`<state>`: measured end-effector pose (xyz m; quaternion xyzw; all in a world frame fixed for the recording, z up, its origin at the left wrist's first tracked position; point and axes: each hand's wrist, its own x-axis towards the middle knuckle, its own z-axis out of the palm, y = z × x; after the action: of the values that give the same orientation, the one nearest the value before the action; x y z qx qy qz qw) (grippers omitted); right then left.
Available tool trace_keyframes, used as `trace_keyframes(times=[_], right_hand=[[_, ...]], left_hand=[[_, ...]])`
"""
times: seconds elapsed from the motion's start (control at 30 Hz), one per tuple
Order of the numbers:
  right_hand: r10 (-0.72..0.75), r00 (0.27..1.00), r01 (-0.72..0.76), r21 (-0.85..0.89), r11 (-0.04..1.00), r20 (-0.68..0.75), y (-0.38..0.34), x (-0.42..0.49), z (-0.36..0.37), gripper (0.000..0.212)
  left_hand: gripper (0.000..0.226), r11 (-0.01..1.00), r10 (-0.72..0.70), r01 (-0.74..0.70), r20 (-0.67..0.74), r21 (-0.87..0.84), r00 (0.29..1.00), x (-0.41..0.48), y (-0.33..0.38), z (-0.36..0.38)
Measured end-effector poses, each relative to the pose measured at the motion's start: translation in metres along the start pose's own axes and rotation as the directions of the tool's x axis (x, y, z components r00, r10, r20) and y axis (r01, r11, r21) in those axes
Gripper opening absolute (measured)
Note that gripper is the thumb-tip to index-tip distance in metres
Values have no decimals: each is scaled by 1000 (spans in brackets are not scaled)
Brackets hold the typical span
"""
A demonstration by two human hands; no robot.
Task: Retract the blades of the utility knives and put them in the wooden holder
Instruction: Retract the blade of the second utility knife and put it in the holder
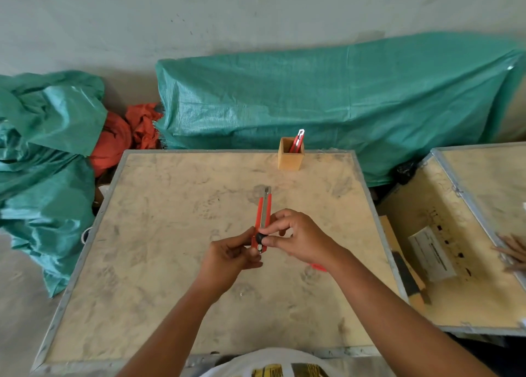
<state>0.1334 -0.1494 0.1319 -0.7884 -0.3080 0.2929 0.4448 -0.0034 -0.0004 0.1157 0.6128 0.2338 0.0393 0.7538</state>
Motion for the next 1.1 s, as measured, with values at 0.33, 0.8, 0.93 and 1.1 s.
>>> trace_keyframes(times=[0.33,0.8,0.93,1.1], right_hand=[[-54,987,53,-15,998,-149,-1,-12,-20,20],[-72,985,75,10,997,-157,0,9,-41,24],[-63,958,68,9,998,-280,6,21,-43,16],[-21,957,50,92,995,-289,14,48,-58,18]], left_hand=[[45,998,60,-61,24,23,998,5,16,25],[47,996,85,-86,52,12,995,40,31,33],[46,997,72,-73,63,10,995,57,33,36],[50,997,61,-64,83,36,995,90,39,40]])
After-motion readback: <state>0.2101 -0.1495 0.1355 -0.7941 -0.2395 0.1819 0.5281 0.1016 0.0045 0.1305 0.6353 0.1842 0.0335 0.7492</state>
